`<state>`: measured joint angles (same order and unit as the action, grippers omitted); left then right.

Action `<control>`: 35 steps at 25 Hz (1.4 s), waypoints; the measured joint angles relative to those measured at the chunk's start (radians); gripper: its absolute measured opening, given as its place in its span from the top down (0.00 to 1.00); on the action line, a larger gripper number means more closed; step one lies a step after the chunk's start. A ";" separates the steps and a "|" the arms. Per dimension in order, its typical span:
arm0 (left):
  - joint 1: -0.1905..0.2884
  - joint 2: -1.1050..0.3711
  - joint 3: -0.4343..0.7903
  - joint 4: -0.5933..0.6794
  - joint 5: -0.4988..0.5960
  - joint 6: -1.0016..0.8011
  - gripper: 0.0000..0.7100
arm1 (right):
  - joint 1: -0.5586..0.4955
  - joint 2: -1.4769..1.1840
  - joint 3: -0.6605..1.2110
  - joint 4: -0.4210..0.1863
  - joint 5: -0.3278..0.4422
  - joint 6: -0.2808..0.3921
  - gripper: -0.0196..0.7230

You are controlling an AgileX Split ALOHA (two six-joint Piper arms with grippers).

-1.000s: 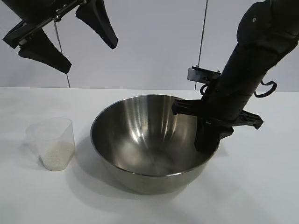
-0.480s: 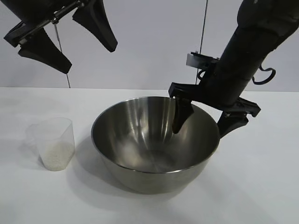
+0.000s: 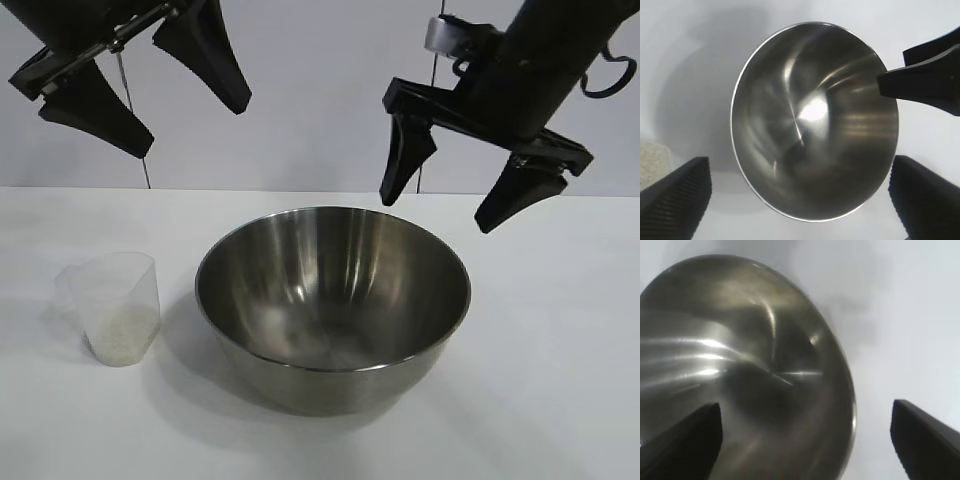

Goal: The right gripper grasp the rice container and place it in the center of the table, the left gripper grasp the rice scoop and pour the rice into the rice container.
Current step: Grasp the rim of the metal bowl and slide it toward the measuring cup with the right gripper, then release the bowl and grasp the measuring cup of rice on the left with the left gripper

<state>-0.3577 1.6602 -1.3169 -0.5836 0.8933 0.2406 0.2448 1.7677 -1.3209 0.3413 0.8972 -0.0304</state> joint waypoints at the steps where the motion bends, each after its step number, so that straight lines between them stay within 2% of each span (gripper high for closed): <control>1: 0.000 0.000 0.000 0.000 0.000 0.000 0.02 | -0.005 -0.011 0.000 -0.001 0.002 0.000 0.12; 4: 0.000 0.000 0.000 0.000 -0.006 0.000 0.02 | -0.011 -0.039 0.000 0.007 0.002 0.002 0.12; 8: 0.000 0.000 0.000 0.000 -0.011 0.004 0.02 | -0.011 -0.062 0.000 0.048 0.002 0.003 0.12; 12: 0.000 -0.004 0.000 0.008 -0.015 0.064 0.02 | -0.011 -0.062 0.000 0.052 0.002 0.003 0.12; 18: 0.000 -0.122 0.007 0.149 -0.149 0.125 0.03 | -0.011 -0.062 0.000 0.053 0.014 0.003 0.12; 22: 0.001 -0.218 0.115 0.200 -0.316 0.139 0.03 | -0.011 -0.064 0.000 0.055 0.016 0.003 0.12; 29: 0.001 -0.349 0.455 0.206 -0.817 0.184 0.03 | -0.011 -0.064 0.000 0.051 0.017 0.003 0.12; 32: 0.001 -0.356 0.530 0.204 -0.974 0.185 0.03 | -0.011 -0.064 0.000 0.051 0.017 0.003 0.12; 35: 0.001 -0.359 0.561 0.202 -1.078 0.181 0.03 | -0.011 -0.064 0.000 0.048 0.017 0.003 0.12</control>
<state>-0.3566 1.3016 -0.7560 -0.3821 -0.1844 0.4220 0.2341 1.7034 -1.3209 0.3896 0.9138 -0.0273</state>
